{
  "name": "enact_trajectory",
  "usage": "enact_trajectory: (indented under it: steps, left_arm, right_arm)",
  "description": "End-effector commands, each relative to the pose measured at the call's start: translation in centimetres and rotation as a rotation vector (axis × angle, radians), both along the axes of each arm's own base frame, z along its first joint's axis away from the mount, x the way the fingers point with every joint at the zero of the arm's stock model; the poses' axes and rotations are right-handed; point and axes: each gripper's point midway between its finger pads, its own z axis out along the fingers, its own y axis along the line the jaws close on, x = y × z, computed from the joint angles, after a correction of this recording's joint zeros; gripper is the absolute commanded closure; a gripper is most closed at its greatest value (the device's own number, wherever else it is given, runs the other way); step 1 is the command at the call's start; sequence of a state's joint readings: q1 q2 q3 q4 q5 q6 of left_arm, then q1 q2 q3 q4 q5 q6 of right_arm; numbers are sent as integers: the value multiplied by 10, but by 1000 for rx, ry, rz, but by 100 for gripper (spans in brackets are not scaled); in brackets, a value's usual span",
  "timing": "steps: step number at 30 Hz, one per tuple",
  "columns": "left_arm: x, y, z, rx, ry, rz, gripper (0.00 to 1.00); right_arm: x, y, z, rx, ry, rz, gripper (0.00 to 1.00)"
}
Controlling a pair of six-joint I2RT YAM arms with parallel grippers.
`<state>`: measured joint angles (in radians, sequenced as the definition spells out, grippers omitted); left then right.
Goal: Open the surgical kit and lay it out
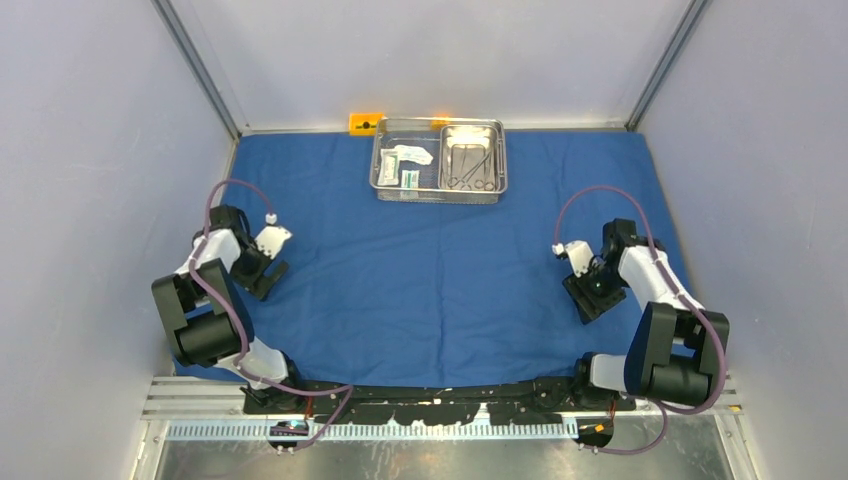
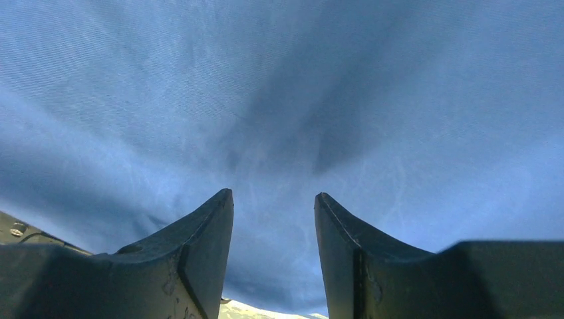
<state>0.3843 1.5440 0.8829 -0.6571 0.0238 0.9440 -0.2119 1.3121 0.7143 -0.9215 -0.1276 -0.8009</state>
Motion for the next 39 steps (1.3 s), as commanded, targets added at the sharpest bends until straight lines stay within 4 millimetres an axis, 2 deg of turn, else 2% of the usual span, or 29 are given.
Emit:
enact_trajectory:
  steps: [1,5,10,12,15,18,19,21,24,25,28,29,31,34,39]
  left_arm:
    - [31,-4,46,-75,-140,73,13]
    - [67,-25,86,-213,-281,140,12]
    - [117,-75,126,-399,-413,156,8]
    - [142,-101,140,-441,-461,135,1]
    - [179,-148,156,-462,-513,63,0]
    - [221,-208,177,-497,-575,-41,0]
    - [236,-226,185,-514,-596,-61,1]
    - [266,-259,185,-545,-598,-60,6]
    - [305,-301,173,-555,-575,-52,13]
    - [320,-310,150,-526,-548,-35,15]
    - [350,-335,129,-483,-558,-32,21]
    - [362,-340,134,-468,-595,-28,23]
    - [371,-342,114,-413,-599,3,26]
    - [377,-340,91,-397,-595,62,32]
    - [379,-332,70,-359,-588,122,39]
  right_arm:
    - [38,3,44,33,-167,7,46]
    - [95,18,78,118,-332,-65,45]
    - [193,58,128,151,-618,-137,39]
    - [227,82,150,189,-700,-141,36]
    - [267,113,171,259,-751,-175,33]
    - [292,136,173,323,-751,-203,33]
    - [296,141,171,337,-750,-204,33]
    - [299,147,163,335,-734,-203,33]
    - [298,144,149,306,-714,-209,33]
    - [295,141,144,289,-708,-208,33]
    - [290,134,139,246,-708,-198,34]
    - [287,132,137,237,-704,-195,34]
    - [280,130,133,229,-690,-189,34]
    - [271,128,126,214,-676,-177,35]
    - [265,127,117,214,-655,-173,37]
